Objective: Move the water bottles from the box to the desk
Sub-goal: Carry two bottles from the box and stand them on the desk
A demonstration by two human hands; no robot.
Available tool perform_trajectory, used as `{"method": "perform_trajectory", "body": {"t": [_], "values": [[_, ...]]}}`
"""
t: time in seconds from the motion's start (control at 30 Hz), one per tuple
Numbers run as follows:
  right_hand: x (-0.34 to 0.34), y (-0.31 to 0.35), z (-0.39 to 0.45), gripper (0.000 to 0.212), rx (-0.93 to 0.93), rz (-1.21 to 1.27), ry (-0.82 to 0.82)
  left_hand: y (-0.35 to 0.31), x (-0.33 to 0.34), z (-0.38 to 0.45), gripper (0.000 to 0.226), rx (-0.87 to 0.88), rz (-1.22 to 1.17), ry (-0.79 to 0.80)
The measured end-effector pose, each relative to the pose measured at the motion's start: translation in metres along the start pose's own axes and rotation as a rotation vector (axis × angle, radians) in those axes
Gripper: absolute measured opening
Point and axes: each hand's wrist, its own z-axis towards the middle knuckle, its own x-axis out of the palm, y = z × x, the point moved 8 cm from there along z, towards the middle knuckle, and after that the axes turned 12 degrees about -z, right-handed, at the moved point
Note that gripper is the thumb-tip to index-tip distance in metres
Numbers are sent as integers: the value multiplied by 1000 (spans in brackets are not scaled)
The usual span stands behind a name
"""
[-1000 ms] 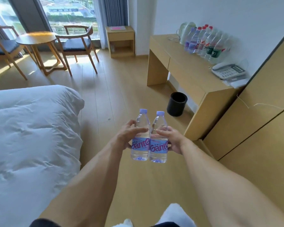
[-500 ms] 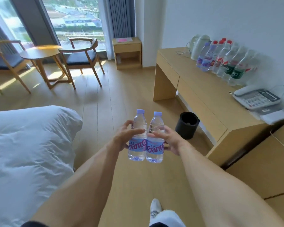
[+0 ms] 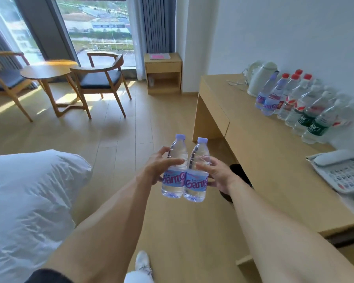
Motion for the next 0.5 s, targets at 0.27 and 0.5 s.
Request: {"method": "perform_trajectory", "body": {"t": [0.27,0.5], "values": [[-64,36,105,49,39,18,-184,-47,19,152,52,-23,67,135],[-114,89,177,36,45,131,-357,-118,48,268,43,-26,136,306]]}}
